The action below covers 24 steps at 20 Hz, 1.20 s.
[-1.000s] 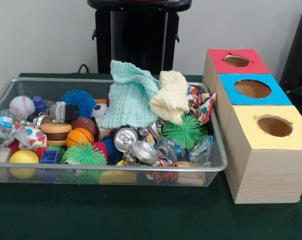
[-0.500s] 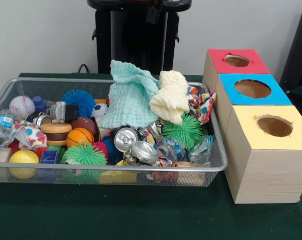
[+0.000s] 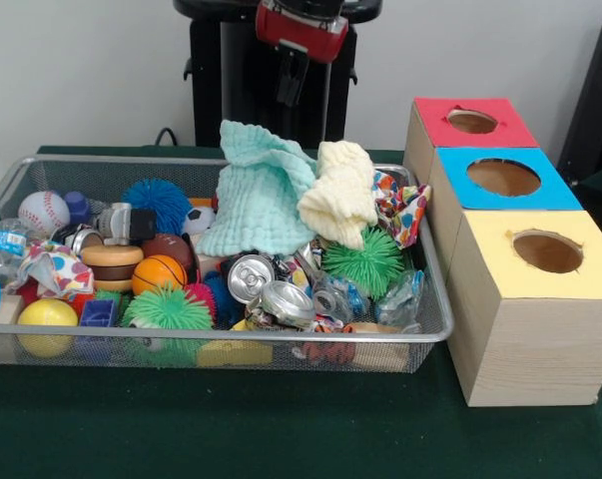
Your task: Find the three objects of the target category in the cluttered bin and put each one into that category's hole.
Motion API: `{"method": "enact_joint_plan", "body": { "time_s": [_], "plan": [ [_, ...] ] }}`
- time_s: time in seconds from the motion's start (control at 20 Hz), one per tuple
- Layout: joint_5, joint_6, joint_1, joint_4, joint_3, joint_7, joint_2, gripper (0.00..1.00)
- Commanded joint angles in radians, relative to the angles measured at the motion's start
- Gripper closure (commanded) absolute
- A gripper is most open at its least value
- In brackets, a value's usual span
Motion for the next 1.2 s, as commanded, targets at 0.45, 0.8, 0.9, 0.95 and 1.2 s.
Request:
{"method": "enact_joint_plan", "body": {
  "time_s": [0.45, 0.8, 0.9, 0.95, 1.2],
  "plan": [
    [-0.125, -0.231, 0.140, -0.148, -0.263, 0.164, 0.165, 1.00],
    [-0.114, -0.294, 0.068, -0.187, -0.241, 0.039, 0.206, 1.00],
    [-0.108, -0.306, 0.030, -0.193, -0.210, -0.002, 0.217, 1.00],
    [-0.109, -0.318, 0.012, -0.196, -0.196, -0.015, 0.225, 1.00],
    [-0.125, -0.351, -0.080, -0.217, -0.123, -0.083, 0.265, 1.00]
  ]
}}
